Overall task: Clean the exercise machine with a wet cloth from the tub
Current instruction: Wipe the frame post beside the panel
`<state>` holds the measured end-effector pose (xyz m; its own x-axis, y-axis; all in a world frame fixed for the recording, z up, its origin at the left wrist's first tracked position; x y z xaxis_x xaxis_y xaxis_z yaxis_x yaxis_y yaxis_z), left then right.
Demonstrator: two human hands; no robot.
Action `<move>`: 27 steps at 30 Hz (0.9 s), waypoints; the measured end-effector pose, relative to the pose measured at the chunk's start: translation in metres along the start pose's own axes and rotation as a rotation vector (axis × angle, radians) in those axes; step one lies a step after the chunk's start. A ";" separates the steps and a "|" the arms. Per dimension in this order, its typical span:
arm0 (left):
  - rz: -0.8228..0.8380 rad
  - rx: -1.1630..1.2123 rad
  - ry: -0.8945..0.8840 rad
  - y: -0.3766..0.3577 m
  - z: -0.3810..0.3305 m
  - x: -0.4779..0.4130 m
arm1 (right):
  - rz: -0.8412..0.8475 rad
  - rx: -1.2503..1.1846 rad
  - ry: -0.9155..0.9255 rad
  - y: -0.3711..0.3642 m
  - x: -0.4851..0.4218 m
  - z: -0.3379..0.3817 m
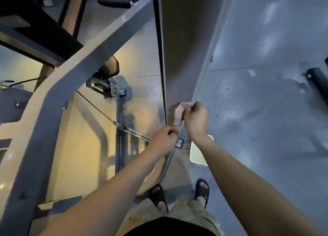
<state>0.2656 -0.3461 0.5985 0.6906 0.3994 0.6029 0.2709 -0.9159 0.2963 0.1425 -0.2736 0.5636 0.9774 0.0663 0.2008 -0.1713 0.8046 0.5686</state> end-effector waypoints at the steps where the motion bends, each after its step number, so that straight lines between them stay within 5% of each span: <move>1: 0.003 -0.025 -0.015 0.000 0.001 -0.001 | 0.000 0.062 0.035 0.001 -0.001 -0.001; 7: 0.064 -0.069 -0.044 -0.006 0.002 0.004 | 0.054 0.216 0.115 0.015 -0.001 0.000; 15: -0.041 0.020 -0.184 -0.021 0.008 0.010 | 0.079 -0.065 -0.074 0.029 0.027 -0.047; 22: -0.101 0.013 -0.314 -0.033 -0.001 -0.002 | 0.431 -0.494 -0.164 0.033 0.045 -0.063; 27: -0.114 0.122 -0.249 -0.039 0.003 -0.009 | 0.590 -0.603 -0.178 0.040 0.047 -0.078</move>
<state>0.2511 -0.3138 0.5790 0.7905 0.4911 0.3659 0.4240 -0.8700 0.2515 0.1915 -0.1922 0.5335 0.7069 0.5192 0.4804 -0.5005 0.8470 -0.1790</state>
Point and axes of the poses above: each hand's wrist, its own x-axis away from the middle knuckle, its own y-axis out of the back of the hand, z = x × y, the point moved 1 cm from there along -x, towards the middle knuckle, and after that the axes turned 6 degrees about x, right-handed, at the moved point
